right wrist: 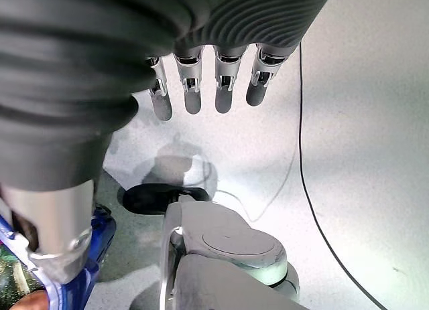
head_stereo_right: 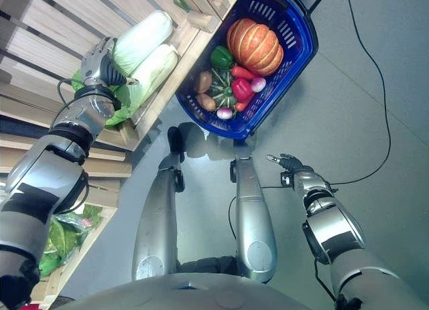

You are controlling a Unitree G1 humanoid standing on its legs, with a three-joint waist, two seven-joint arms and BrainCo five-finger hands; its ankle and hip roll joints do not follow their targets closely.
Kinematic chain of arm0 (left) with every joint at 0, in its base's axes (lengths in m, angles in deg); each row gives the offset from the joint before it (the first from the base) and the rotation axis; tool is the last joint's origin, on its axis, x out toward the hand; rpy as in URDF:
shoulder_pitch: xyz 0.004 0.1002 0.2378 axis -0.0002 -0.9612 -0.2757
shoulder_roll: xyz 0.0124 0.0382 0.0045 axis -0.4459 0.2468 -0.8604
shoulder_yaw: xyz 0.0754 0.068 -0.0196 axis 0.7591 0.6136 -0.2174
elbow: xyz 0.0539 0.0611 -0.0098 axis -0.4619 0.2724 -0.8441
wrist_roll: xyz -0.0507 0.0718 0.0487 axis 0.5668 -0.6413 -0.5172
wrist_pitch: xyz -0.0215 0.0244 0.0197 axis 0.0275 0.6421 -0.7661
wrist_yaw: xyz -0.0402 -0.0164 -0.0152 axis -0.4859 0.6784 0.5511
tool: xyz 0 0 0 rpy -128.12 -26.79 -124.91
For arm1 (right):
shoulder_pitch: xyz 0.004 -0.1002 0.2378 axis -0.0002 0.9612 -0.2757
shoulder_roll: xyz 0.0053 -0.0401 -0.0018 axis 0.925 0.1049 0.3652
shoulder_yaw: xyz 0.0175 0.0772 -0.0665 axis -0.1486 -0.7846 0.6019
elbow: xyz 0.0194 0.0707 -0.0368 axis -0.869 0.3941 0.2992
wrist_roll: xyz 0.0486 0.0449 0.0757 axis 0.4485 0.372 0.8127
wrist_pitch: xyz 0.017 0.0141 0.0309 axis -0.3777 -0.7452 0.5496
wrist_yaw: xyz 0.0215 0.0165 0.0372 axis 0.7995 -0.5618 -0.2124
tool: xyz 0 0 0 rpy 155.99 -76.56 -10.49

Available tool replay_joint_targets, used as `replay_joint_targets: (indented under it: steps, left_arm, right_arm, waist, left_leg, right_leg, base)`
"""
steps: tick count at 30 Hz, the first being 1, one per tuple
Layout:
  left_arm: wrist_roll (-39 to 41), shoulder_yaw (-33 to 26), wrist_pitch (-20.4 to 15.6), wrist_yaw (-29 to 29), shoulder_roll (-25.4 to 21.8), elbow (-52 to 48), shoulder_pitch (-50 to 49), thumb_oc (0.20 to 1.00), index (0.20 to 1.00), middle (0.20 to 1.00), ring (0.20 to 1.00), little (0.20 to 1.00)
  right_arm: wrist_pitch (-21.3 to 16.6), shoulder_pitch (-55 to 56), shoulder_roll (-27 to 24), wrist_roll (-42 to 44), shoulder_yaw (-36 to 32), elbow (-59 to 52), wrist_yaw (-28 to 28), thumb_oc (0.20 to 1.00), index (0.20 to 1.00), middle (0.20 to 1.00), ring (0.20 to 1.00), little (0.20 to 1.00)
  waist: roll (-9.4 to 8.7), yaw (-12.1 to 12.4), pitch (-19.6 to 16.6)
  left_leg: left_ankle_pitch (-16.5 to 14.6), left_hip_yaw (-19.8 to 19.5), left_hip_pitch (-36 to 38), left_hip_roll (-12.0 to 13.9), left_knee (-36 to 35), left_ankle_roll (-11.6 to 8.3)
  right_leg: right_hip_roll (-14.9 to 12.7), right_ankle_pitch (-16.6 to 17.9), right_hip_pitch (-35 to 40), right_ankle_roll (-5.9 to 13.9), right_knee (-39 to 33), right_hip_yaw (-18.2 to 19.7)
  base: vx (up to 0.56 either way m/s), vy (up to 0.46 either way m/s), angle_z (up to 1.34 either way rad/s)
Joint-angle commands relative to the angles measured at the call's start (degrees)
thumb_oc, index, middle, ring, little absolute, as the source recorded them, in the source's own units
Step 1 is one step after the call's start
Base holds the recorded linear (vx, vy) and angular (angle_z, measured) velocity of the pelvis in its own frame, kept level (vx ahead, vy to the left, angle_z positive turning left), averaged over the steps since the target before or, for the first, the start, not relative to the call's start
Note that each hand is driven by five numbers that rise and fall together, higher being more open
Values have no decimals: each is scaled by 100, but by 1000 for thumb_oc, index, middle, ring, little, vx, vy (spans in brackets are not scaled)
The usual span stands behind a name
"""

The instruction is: Pick up fruits and vegetables into the basket

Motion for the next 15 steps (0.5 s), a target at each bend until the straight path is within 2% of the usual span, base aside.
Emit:
replay_joint_targets:
  steps: [1, 13, 14, 15]
  left_arm:
    - [126, -88, 136, 295, 131, 473, -26, 1000, 1000, 1000, 1000, 1000]
    - [294, -98, 329, 503, 133, 617, -17, 1000, 1000, 1000, 1000, 1000]
    - [297, -98, 325, 523, 131, 625, -14, 940, 940, 940, 940, 940]
    - [295, -97, 336, 618, 127, 637, -12, 608, 608, 608, 608, 608]
  right_arm:
    - [48, 184, -162, 173, 129, 49, 69, 1000, 1000, 1000, 1000, 1000]
    - [77, 113, -161, 222, 167, 67, 45, 1000, 1000, 1000, 1000, 1000]
    - [79, 111, -165, 223, 168, 68, 49, 1000, 1000, 1000, 1000, 1000]
    - [77, 108, -172, 222, 167, 78, 59, 1000, 1000, 1000, 1000, 1000]
  waist:
    - [201, -34, 58]
    - [202, -23, 58]
    - [202, -23, 58]
    - [201, -19, 58]
  left_leg:
    - [-127, -60, -97, -37, 143, 108]
    - [-107, -60, -117, -31, 131, 99]
    - [-107, -60, -119, -30, 131, 99]
    - [-105, -62, -129, -31, 139, 99]
  right_leg:
    - [253, -498, 166, -159, 514, -187]
    - [245, -497, 145, -159, 514, -214]
    - [245, -499, 142, -158, 517, -215]
    - [245, -502, 135, -157, 527, -222]
  base:
    - [0, 0, 0]
    - [0, 0, 0]
    - [0, 0, 0]
    - [0, 0, 0]
